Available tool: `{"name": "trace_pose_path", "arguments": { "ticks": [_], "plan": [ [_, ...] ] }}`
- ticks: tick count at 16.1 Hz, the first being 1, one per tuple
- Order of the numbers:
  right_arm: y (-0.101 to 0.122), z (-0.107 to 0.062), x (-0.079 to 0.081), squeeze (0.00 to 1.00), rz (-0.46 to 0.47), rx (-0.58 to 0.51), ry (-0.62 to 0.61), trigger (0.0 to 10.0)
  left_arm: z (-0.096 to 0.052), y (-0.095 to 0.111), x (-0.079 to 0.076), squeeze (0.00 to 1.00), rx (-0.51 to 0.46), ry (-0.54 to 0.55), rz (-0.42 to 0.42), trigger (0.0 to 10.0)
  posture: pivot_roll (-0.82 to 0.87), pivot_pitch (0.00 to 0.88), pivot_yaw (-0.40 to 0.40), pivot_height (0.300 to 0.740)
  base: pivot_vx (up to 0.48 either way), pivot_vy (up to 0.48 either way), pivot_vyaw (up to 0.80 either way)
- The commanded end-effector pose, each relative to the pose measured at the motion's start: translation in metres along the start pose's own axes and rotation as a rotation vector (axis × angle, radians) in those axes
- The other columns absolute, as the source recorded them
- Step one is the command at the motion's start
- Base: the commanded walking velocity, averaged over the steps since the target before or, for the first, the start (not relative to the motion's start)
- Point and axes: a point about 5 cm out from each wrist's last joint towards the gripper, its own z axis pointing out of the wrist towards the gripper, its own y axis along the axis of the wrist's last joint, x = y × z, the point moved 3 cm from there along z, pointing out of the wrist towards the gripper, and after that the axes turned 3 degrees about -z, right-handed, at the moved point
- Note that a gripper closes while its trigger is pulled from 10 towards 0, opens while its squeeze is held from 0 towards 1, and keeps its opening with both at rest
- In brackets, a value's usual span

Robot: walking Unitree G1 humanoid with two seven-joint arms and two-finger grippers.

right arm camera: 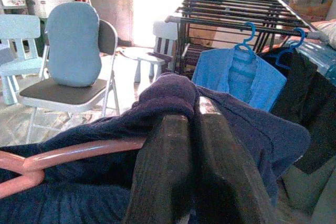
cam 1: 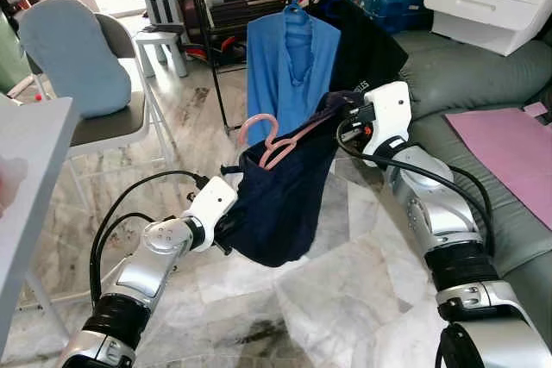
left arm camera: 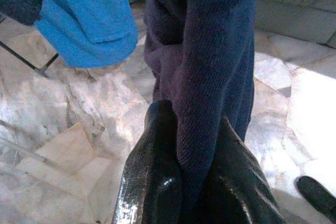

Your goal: Hang hanger

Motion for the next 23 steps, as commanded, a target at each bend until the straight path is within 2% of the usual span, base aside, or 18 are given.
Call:
{"name": "trace_pose_path", "arguments": {
  "ticks": [1,3,5,8,9,10,12,14,17,19,20,21,23],
  "plan": [
    [-0.011,-0.004,0.034,0.00,-0.044,0.042,0.137,0.0,0.010,0.026,-0.001,0.00,-0.062,0.061,0.025,0.0,-0.13,0.025,0.066,0.740,0.000,0.000,0.00],
    [-0.021,-0.009,0.044,0.00,-0.033,0.081,0.168,0.0,0.013,0.036,-0.005,0.00,-0.094,0.072,-0.003,0.0,-0.13,0.026,0.068,0.740,0.000,0.000,0.00],
    [-0.022,-0.010,0.057,0.00,-0.014,0.083,0.210,0.0,0.016,0.040,-0.011,0.00,-0.106,0.056,-0.018,0.0,-0.13,0.026,0.069,0.740,0.000,0.000,0.00],
    [-0.027,-0.012,0.084,0.00,0.015,0.112,0.304,0.0,0.021,0.049,-0.019,0.00,-0.119,0.044,-0.016,0.0,-0.13,0.024,0.067,0.740,0.000,0.000,0.00],
    [-0.030,-0.019,0.105,0.00,0.000,0.126,0.418,0.0,0.024,0.054,-0.022,0.00,-0.132,0.050,-0.020,0.0,-0.12,0.024,0.065,0.740,0.000,0.000,0.00],
    [-0.031,-0.021,0.110,0.00,0.000,0.128,0.445,0.0,0.025,0.055,-0.022,0.00,-0.135,0.050,-0.022,0.0,-0.12,0.024,0.065,0.740,0.000,0.000,0.00],
    [-0.030,-0.034,0.134,0.00,0.013,0.132,0.587,0.0,0.028,0.060,-0.029,0.00,-0.150,0.040,-0.035,0.0,-0.13,0.026,0.064,0.740,0.000,0.000,0.00],
    [-0.031,-0.044,0.147,0.00,0.034,0.145,0.671,0.0,0.030,0.062,-0.034,0.00,-0.155,0.030,-0.040,0.0,-0.13,0.028,0.064,0.740,0.000,0.000,0.00],
    [-0.034,-0.058,0.154,0.00,0.039,0.174,0.764,0.0,0.030,0.063,-0.037,0.00,-0.157,0.025,-0.042,0.0,-0.13,0.029,0.063,0.740,0.000,0.000,0.00],
    [-0.043,-0.060,0.148,0.00,-0.018,0.211,0.738,0.0,0.030,0.064,-0.036,0.00,-0.159,0.025,-0.041,0.0,-0.13,0.029,0.062,0.740,0.000,0.000,0.00],
    [-0.051,-0.059,0.137,0.00,-0.083,0.236,0.694,0.0,0.029,0.064,-0.033,0.00,-0.158,0.030,-0.023,0.0,-0.13,0.029,0.061,0.740,0.000,0.000,0.00],
    [-0.058,-0.057,0.128,0.00,-0.114,0.264,0.644,10.0,0.027,0.063,-0.030,0.00,-0.160,0.036,-0.016,0.0,-0.13,0.029,0.060,0.740,0.000,0.000,0.00],
    [-0.071,-0.060,0.109,0.00,-0.162,0.316,0.564,10.0,0.023,0.060,-0.022,0.00,-0.164,0.066,0.012,0.0,-0.12,0.027,0.058,0.740,0.000,0.000,0.00]
  ]
}}
